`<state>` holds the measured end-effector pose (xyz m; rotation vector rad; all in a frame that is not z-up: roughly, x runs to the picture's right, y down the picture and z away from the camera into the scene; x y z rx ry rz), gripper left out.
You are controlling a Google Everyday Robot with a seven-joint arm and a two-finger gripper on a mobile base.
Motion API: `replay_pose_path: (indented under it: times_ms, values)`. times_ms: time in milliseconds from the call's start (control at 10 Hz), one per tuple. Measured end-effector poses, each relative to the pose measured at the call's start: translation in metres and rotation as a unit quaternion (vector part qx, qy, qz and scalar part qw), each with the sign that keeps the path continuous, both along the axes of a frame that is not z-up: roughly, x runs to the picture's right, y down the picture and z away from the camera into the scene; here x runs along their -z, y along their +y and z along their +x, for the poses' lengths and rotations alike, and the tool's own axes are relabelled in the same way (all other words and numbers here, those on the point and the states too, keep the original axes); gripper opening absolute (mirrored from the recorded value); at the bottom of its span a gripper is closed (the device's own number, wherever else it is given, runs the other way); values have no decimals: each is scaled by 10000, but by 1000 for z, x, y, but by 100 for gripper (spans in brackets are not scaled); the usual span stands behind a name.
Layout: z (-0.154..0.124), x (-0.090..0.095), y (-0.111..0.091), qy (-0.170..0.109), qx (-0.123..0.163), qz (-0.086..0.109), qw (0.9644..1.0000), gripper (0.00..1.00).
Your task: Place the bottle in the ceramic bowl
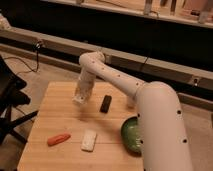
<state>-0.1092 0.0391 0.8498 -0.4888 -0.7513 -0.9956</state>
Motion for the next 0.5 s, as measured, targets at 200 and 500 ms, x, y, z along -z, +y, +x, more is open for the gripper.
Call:
replay_pose_path:
  times_ms: [200,500]
  values:
    - [16,16,3,-70,45,-2,10000,12]
    - [37,30,4,-90,23,18,10000,12]
